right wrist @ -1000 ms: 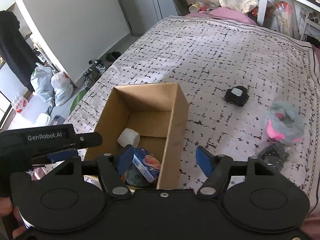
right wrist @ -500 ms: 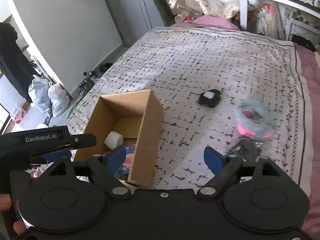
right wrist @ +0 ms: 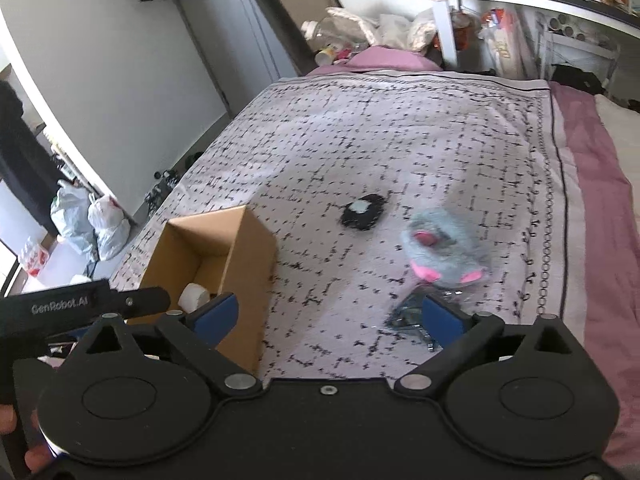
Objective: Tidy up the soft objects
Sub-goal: 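Move both tools back toward the grey mouse plush and black bag, then close the right gripper on the grey mouse plush while the left gripper also grips it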
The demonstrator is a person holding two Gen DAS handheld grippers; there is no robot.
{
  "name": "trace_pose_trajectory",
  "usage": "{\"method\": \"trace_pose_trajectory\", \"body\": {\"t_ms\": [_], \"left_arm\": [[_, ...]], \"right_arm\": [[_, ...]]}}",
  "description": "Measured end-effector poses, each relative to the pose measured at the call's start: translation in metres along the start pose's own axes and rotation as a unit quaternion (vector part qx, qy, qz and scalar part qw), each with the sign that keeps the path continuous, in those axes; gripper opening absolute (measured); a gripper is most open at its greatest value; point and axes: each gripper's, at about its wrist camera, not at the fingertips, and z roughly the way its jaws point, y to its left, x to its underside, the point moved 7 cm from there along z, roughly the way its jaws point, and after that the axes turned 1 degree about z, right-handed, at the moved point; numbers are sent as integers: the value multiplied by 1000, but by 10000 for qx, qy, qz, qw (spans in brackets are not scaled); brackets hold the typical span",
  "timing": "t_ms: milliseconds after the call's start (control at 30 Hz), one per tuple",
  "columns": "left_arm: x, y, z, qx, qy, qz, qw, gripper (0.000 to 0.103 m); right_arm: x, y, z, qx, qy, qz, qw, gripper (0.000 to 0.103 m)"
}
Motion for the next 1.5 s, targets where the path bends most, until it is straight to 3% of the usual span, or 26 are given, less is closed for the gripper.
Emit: {"method": "trace_pose_trajectory", "body": {"t_ms": [600,1033,1167,1500], "left_arm": [[8,-67,11,75,-74,319,9994,86],[3,-113,44,287,-106,384,9988,84],[1,-127,62,320,-54,466,9984,82],[0,-145,110,368,156,296,9988,69]], "right_arm": [[-28,-92,-11,37,-431,891,9951,99],[-44,-131,23,-240,-271,1519,9877,83],[-38,-148,44,-359,-87,1713,9845,72],[-32,-166,81,-649,192,2053,9764,62]]}}
